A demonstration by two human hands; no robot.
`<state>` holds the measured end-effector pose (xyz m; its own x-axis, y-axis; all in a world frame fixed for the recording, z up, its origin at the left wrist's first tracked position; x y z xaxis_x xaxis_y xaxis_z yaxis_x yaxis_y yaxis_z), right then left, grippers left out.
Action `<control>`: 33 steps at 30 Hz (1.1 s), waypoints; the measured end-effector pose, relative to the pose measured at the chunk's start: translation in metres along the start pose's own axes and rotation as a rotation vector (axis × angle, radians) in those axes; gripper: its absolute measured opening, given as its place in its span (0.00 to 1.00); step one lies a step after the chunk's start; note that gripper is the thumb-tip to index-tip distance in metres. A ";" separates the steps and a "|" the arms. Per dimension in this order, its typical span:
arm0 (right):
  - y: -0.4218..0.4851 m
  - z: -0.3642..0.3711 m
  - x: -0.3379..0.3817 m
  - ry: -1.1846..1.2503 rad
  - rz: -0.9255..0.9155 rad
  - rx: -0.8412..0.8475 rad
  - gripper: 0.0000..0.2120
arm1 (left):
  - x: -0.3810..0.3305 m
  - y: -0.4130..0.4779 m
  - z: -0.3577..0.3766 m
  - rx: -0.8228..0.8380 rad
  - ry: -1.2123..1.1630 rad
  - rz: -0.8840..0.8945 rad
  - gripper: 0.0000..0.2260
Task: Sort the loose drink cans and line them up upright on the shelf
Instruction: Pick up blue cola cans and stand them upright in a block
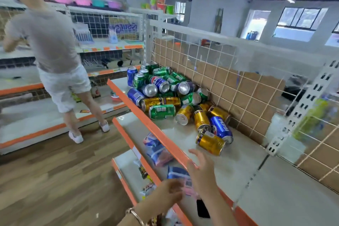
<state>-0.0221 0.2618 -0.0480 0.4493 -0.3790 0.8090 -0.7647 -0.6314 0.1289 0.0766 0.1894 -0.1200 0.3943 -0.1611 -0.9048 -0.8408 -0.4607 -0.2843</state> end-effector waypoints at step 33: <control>0.231 0.102 0.102 -0.192 -0.301 0.329 0.23 | -0.056 0.166 -0.263 -0.631 -0.771 -0.102 0.05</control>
<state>-0.1061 0.0080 0.0056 0.7289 -0.2454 0.6391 -0.4151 -0.9008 0.1275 0.0121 -0.1078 -0.0329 -0.0824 0.4118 -0.9076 -0.3773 -0.8558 -0.3540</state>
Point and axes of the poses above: each hand's wrist, its own y-axis towards the middle knuckle, its own z-axis out of the palm, x = y × z, the point moved 3 cm from there along y, towards the middle knuckle, and after that the axes turned 2 degrees about -y, right-handed, at the moved point
